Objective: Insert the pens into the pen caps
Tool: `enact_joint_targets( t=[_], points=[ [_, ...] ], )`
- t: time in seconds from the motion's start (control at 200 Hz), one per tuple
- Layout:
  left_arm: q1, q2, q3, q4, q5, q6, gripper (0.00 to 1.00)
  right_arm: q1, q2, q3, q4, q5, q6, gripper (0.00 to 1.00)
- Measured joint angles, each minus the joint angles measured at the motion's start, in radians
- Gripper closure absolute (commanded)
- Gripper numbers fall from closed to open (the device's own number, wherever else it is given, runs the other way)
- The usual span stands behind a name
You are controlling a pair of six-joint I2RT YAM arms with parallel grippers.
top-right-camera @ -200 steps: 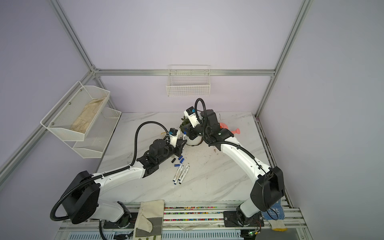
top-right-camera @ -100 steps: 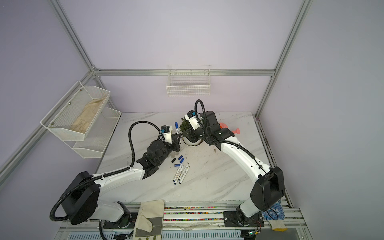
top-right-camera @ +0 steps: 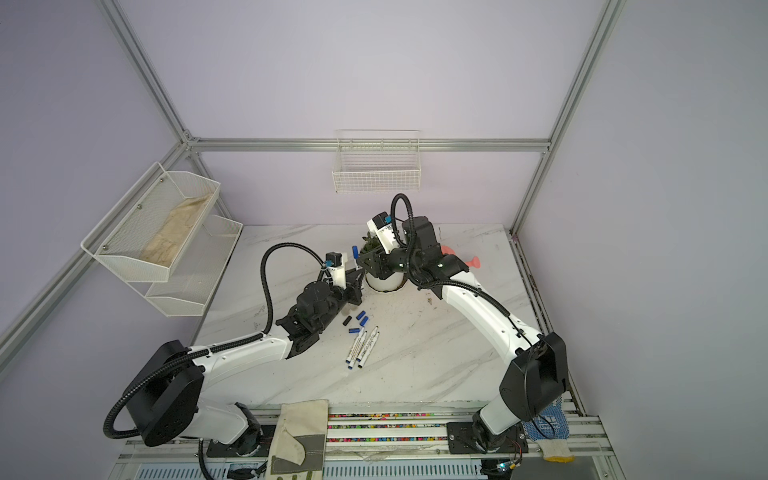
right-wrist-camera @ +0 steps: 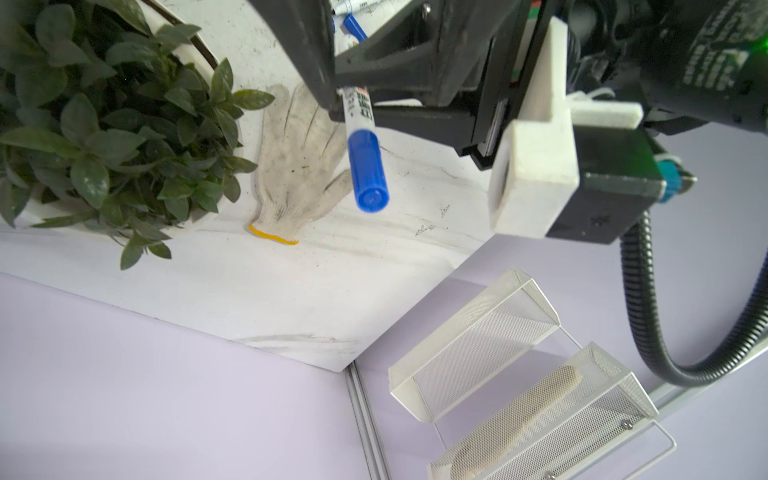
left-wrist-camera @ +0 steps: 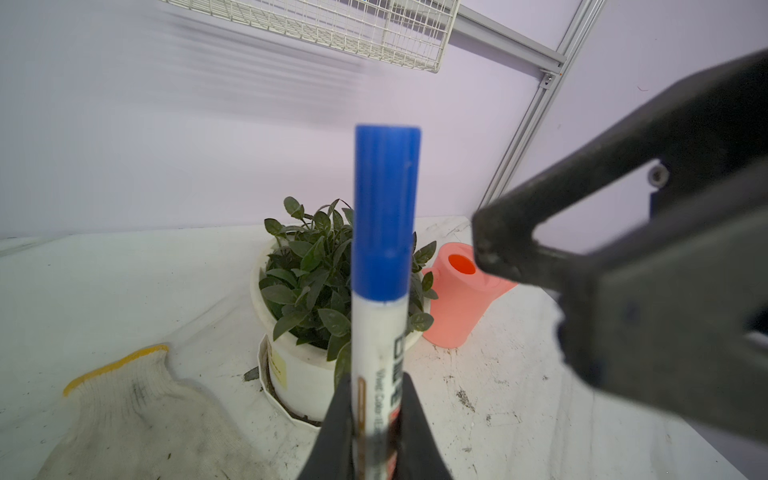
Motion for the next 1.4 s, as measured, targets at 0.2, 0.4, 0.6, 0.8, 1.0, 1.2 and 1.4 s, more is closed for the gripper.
enact_joint_targets(
  t=[0.2, 0.4, 0.6, 0.8, 1.0, 1.2, 1.4],
  points=[
    [-0.008, 0.0, -0.003, 0.0, 0.004, 0.0, 1.0, 0.0, 0.05, 0.025, 0.032, -0.022, 0.021, 0.62],
    [-0.015, 0.0, -0.003, 0.0, 0.008, 0.0, 1.0, 0.0, 0.084, 0.033, 0.04, -0.043, 0.038, 0.72],
    [-0.015, 0.0, -0.003, 0.009, 0.007, 0.0, 1.0, -0.006, 0.087, 0.033, 0.055, -0.05, 0.041, 0.86],
    [-0.015, 0.0, -0.011, 0.01, 0.001, -0.003, 1.0, -0.014, 0.097, 0.032, 0.053, -0.069, 0.026, 0.98],
    [0.002, 0.0, -0.017, 0.019, 0.055, -0.05, 1.0, -0.022, 0.098, 0.043, -0.009, -0.093, -0.06, 1.0],
    [0.116, 0.0, -0.023, 0.037, 0.348, -0.111, 1.0, -0.019, 0.104, 0.057, -0.043, -0.078, -0.117, 1.0],
    [0.162, 0.0, -0.022, -0.003, 0.489, -0.092, 1.0, -0.018, 0.104, 0.035, -0.049, -0.083, -0.118, 1.0]
  ],
)
